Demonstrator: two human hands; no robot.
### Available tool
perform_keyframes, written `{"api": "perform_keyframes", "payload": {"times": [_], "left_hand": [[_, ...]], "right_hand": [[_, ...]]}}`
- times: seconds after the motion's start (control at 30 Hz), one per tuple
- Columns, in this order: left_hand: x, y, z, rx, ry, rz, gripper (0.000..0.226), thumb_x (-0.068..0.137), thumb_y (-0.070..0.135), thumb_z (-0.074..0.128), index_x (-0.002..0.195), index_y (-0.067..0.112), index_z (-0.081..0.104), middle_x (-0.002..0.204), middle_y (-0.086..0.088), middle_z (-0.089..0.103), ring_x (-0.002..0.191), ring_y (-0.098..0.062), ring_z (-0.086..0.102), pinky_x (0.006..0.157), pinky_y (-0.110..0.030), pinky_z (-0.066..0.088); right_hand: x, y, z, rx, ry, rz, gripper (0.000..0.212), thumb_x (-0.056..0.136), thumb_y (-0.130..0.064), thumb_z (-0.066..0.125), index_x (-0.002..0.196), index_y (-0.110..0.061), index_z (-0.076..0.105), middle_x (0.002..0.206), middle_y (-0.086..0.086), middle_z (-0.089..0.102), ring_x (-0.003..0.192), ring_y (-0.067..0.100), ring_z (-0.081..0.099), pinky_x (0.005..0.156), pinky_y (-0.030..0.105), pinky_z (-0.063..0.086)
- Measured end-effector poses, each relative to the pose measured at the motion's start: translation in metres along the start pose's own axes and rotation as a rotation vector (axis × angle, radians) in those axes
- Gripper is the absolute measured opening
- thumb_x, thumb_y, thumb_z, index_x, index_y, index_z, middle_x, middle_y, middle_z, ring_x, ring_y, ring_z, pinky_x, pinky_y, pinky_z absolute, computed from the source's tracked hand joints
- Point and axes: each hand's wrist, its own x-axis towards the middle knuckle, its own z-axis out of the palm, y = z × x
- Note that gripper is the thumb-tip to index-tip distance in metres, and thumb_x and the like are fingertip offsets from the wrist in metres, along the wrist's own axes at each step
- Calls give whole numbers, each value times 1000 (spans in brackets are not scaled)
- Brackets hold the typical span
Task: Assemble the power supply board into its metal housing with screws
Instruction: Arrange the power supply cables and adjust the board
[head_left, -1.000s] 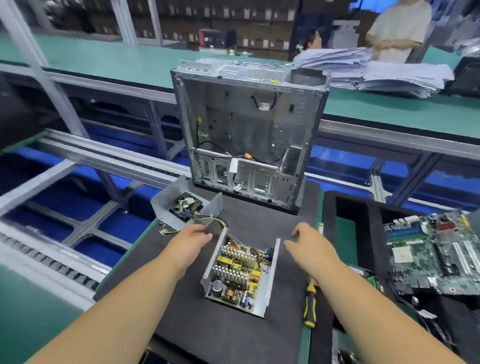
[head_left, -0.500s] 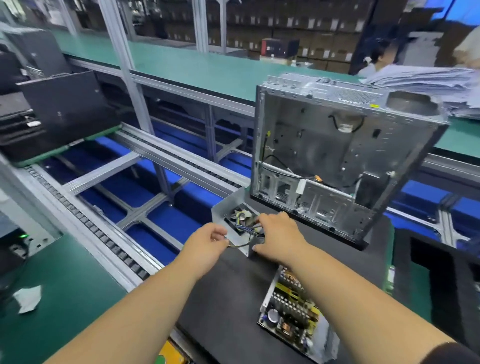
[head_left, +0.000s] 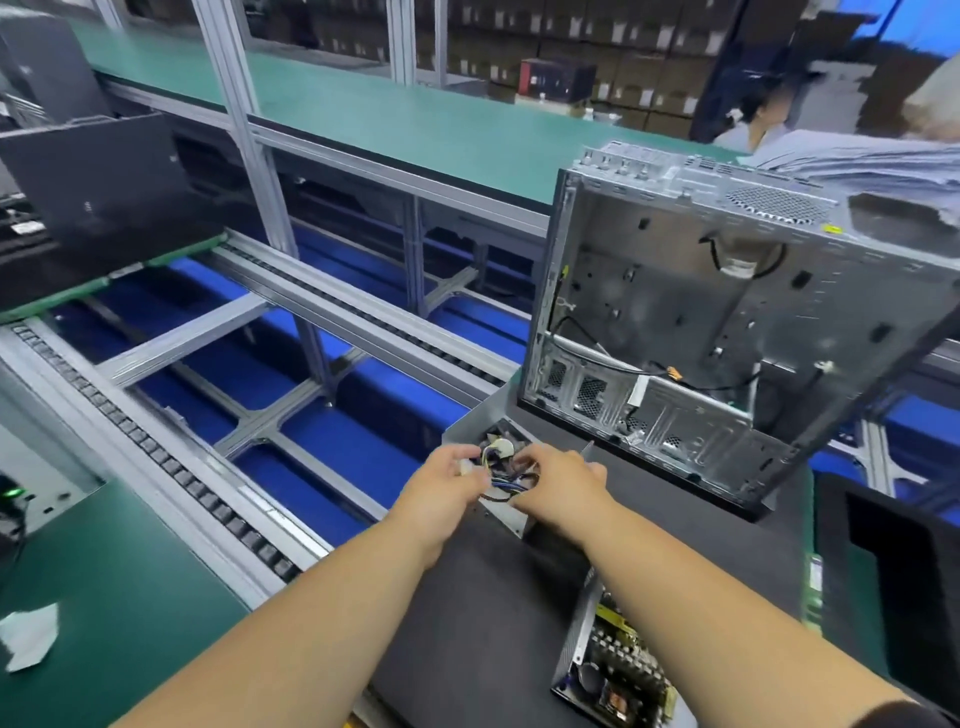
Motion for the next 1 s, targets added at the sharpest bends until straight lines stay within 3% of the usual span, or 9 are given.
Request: {"api": "perform_keyframes", "payload": {"times": [0.07, 0.17, 0.27, 0.4, 0.47, 0.63, 0.77, 0.83, 1.0], "left_hand": [[2, 8, -2, 27, -16, 74, 36, 91, 4, 61, 119, 26, 56, 108, -2, 68, 88, -7, 61, 74, -20, 44], [2, 17, -2, 49, -50, 132, 39, 91, 2, 57, 122, 25, 55, 107, 1, 68, 88, -2, 61, 74, -17, 42], [1, 21, 3, 61, -15, 150, 33, 91, 5, 55, 114, 28, 58, 104, 4, 69, 86, -5, 58, 73, -18, 41], [0, 16, 10, 180, -2, 114, 13, 91, 12, 55, 95, 25, 58, 101, -3, 68, 84, -16, 55, 80, -30, 44], [0, 9, 14, 335, -30, 72, 8, 90, 15, 57, 90, 23, 58, 93, -5, 66, 82, -19, 55, 79, -33, 44], [-11, -10, 41, 690, -339, -4, 10, 84, 32, 68, 91, 29, 61, 90, 4, 65, 77, -13, 58, 71, -26, 43], [-28, -20, 73, 943, -586, 68, 62, 72, 56, 75, 122, 29, 52, 106, 10, 65, 91, -8, 61, 85, -25, 48], [-32, -23, 85, 1065, -582, 135, 66, 68, 44, 79, 124, 26, 49, 110, 8, 64, 94, -13, 62, 85, -28, 50], [-38, -16, 100, 1215, -505, 252, 44, 71, 25, 66, 112, 29, 53, 104, 3, 64, 93, -23, 63, 85, -39, 54]], "right_hand": [[-2, 2, -6, 142, 39, 24, 42, 76, -29, 69, 114, -41, 59, 90, -21, 63, 112, 12, 55, 92, 32, 32], [-7, 6, -13, 243, 77, -8, 40, 73, -22, 73, 108, -39, 65, 84, -23, 62, 98, 11, 61, 95, 31, 44], [-13, 13, -21, 321, 154, -7, 31, 74, -20, 70, 99, -38, 68, 88, -15, 69, 84, 14, 63, 77, 30, 52], [-22, 32, -35, 356, 233, 29, 9, 83, -33, 71, 81, -37, 63, 71, -14, 63, 67, 11, 59, 61, 29, 45], [-27, 42, -44, 310, 251, 18, 18, 86, -41, 70, 74, -33, 58, 68, -10, 59, 63, 8, 55, 56, 27, 39], [-41, 59, -64, 298, 212, 0, 14, 90, -34, 67, 82, -24, 62, 78, -1, 67, 75, 18, 67, 76, 34, 53], [-57, 66, -69, 335, 211, -43, 13, 92, -27, 66, 82, -21, 59, 77, 2, 68, 76, 21, 69, 78, 39, 56], [-64, 70, -70, 341, 217, -55, 12, 92, -26, 66, 83, -21, 60, 78, 1, 67, 76, 20, 69, 78, 39, 56], [-80, 85, -74, 355, 223, -53, 8, 91, -25, 66, 85, -22, 62, 79, 1, 67, 77, 21, 66, 78, 37, 53]]}}
